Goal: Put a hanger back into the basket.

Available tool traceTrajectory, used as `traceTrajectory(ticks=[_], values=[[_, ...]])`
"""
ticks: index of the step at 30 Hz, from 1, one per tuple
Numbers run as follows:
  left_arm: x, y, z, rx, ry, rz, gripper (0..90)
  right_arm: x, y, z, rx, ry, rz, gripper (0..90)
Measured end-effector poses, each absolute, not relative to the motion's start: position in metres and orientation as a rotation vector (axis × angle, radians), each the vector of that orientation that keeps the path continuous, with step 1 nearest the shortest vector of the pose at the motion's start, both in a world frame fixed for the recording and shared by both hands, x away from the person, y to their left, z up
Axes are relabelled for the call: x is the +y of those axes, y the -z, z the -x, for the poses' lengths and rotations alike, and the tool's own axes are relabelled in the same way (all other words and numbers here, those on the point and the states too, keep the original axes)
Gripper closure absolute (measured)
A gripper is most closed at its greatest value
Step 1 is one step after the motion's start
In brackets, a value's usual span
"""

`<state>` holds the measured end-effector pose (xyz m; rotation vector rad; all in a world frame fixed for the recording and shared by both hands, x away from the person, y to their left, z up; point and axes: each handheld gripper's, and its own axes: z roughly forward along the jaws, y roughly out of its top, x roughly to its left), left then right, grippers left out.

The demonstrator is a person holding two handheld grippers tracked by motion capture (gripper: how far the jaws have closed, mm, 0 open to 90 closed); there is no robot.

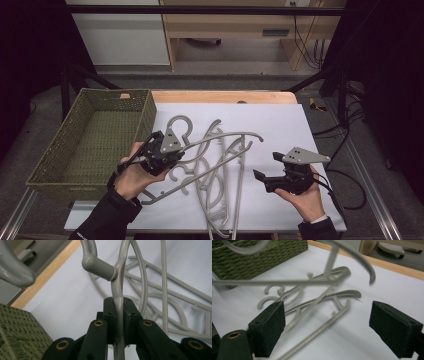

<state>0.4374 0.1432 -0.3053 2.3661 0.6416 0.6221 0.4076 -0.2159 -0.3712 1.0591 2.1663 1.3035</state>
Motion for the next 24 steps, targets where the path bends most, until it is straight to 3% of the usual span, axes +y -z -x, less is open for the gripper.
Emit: traceTrajectory(ticks=[24], values=[[0.206, 0.236, -0.463, 0.794, -0.764, -2.227, 82.3, -0.232, 0.392, -0.407, 2.073, -1.316, -1.119, 6.9]])
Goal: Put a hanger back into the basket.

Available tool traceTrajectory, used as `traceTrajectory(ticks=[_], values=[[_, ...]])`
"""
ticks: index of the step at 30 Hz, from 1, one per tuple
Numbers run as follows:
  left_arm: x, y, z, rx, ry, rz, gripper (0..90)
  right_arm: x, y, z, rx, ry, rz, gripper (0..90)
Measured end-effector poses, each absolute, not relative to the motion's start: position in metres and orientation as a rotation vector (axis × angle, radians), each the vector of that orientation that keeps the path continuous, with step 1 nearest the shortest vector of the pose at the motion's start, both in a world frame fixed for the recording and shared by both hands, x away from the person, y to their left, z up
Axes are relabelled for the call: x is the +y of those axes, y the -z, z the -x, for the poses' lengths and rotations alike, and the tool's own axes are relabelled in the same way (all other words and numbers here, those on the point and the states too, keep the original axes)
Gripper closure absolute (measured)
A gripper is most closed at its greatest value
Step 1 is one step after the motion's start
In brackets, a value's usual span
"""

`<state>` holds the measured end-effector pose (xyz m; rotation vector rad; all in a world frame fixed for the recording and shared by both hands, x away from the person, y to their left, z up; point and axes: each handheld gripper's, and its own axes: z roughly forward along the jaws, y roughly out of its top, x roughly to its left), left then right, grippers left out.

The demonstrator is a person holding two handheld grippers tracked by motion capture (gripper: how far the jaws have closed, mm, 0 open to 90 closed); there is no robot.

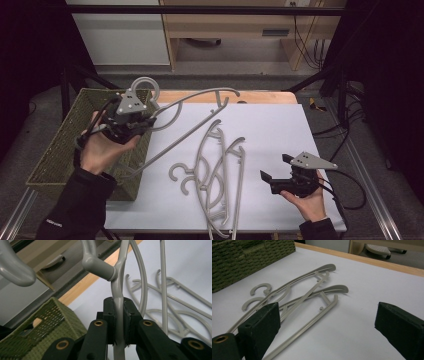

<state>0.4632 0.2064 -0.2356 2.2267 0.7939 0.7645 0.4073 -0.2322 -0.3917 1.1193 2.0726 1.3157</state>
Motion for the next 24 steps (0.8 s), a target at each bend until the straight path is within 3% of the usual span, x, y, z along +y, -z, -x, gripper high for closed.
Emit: traceTrajectory(ticks=[24], values=[[0.306, 0.233, -0.497, 0.918, -0.85, -2.24, 82.3, -0.23, 0.394, -0.409, 2.088, -1.308, -1.112, 7.5]])
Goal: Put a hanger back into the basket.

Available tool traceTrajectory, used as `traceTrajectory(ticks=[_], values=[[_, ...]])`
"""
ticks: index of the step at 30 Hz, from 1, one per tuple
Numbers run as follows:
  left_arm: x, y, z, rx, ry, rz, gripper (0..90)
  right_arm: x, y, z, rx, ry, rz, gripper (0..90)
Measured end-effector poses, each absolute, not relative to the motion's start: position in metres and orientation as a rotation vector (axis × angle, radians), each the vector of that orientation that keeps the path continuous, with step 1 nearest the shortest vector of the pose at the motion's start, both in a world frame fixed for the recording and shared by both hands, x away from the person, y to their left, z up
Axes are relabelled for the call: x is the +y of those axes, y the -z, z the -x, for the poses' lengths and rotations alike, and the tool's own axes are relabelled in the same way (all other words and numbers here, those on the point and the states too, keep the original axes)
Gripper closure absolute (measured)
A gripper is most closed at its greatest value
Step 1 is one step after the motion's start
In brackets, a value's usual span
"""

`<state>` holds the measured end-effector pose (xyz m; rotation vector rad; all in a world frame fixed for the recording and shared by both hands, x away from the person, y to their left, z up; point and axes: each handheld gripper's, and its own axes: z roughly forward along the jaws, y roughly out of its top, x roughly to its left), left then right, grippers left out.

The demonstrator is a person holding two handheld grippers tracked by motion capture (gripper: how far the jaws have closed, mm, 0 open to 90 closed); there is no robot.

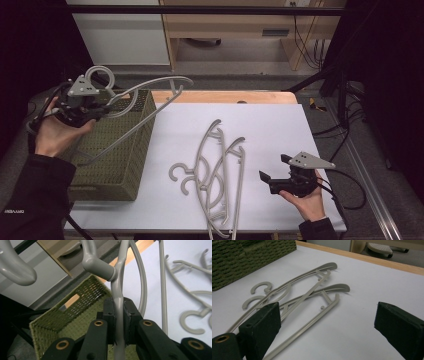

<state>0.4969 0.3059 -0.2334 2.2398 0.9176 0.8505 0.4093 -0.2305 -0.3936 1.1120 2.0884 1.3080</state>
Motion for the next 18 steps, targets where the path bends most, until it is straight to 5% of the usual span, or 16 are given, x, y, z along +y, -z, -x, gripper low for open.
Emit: traceTrajectory(ticks=[18], values=[[0.363, 0.261, -0.516, 1.036, -0.9, -2.241, 82.4, -0.229, 0.395, -0.411, 2.092, -1.3, -1.118, 7.6]])
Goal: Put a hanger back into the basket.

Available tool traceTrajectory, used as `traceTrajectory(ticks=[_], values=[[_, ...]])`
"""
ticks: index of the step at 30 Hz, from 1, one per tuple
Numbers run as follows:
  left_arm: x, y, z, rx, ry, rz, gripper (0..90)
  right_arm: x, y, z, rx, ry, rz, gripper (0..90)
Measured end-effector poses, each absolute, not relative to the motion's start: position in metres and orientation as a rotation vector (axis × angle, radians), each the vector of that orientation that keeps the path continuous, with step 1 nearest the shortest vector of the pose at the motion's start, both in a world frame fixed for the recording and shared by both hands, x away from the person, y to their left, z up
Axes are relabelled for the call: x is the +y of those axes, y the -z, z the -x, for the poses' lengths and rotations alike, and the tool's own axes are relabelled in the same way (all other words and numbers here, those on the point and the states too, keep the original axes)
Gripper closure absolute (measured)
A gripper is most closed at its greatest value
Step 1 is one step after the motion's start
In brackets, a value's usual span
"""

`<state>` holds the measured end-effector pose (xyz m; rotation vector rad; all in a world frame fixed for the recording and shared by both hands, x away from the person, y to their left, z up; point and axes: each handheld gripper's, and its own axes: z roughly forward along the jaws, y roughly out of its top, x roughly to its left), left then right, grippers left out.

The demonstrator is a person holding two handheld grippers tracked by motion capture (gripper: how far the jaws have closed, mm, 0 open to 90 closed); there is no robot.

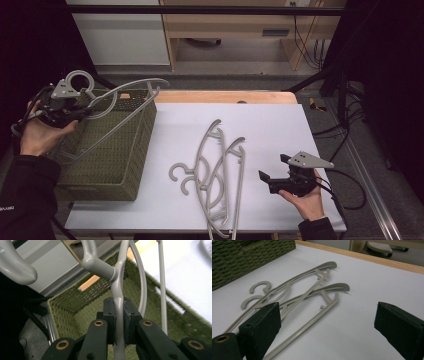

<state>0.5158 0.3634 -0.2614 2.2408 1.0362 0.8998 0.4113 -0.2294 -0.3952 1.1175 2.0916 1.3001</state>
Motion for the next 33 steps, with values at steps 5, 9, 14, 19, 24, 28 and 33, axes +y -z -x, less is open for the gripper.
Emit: traceTrajectory(ticks=[5, 9, 14, 19, 24, 28, 33], values=[[0.375, 0.27, -0.52, 1.064, -0.911, -2.242, 82.4, -0.228, 0.396, -0.412, 2.098, -1.293, -1.124, 7.6], [0.385, 0.276, -0.524, 1.095, -0.899, -2.228, 82.3, -0.227, 0.397, -0.413, 2.102, -1.287, -1.124, 7.6], [0.396, 0.284, -0.525, 1.125, -0.905, -2.232, 82.4, -0.227, 0.397, -0.413, 2.104, -1.285, -1.124, 7.5], [0.404, 0.29, -0.526, 1.157, -0.92, -2.221, 82.3, -0.227, 0.398, -0.413, 2.104, -1.283, -1.124, 7.5], [0.408, 0.298, -0.529, 1.185, -0.934, -2.255, 82.3, -0.227, 0.398, -0.413, 2.105, -1.28, -1.123, 7.6], [0.413, 0.307, -0.532, 1.21, -0.929, -2.253, 82.3, -0.227, 0.398, -0.413, 2.105, -1.279, -1.123, 7.7], [0.413, 0.319, -0.534, 1.222, -0.902, -2.26, 82.3, -0.226, 0.399, -0.414, 2.109, -1.276, -1.121, 7.7]])
